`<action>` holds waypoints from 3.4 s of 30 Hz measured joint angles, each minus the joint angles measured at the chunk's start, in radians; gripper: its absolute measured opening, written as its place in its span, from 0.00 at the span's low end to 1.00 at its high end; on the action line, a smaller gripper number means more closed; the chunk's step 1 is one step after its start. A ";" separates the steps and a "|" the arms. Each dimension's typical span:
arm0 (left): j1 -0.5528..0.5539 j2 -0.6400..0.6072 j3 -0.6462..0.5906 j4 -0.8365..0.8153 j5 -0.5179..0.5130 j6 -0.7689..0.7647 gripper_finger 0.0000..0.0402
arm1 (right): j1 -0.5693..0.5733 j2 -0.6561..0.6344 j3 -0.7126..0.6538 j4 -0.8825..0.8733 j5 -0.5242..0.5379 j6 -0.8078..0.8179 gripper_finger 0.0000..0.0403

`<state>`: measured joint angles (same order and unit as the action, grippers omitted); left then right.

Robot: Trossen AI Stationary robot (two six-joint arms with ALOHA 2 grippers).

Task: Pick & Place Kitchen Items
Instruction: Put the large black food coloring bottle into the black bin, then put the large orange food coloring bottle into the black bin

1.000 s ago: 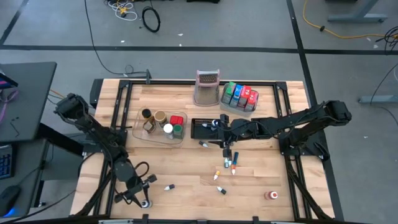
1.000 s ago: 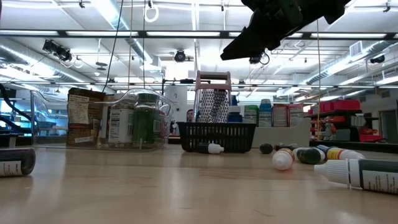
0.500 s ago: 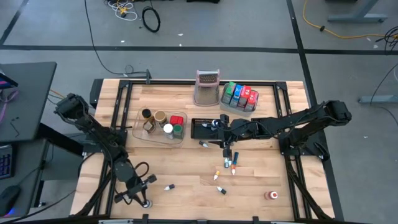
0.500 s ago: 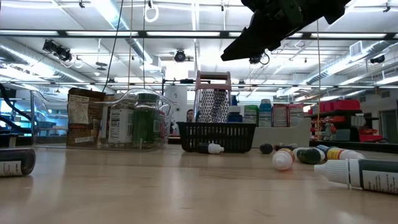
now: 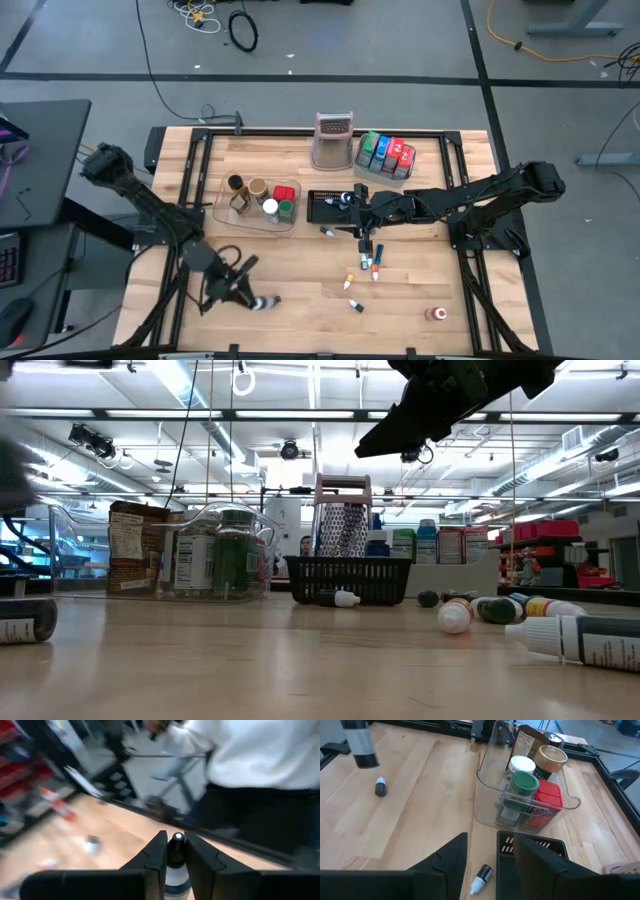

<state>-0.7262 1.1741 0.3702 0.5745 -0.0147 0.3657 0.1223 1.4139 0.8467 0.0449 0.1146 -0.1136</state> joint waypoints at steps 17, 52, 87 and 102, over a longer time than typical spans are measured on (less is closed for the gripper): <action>0.591 0.004 0.147 0.089 -0.042 -0.032 0.13 | -0.001 0.000 0.000 -0.017 0.000 0.000 0.42; 0.945 0.432 0.266 0.067 -0.019 -0.317 0.23 | -0.001 0.000 0.000 -0.017 0.000 0.000 0.42; 0.945 0.432 0.266 0.067 -0.023 -0.296 0.31 | 0.053 -0.113 0.000 -0.253 -0.179 0.063 0.42; 0.945 0.432 0.266 0.068 -0.023 -0.282 0.31 | 0.182 -0.428 -0.333 -0.095 -0.799 -0.039 0.42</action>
<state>0.2188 1.6058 0.6357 0.6424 -0.0376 0.0840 0.3043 0.9857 0.5136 -0.0501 -0.6848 -0.1527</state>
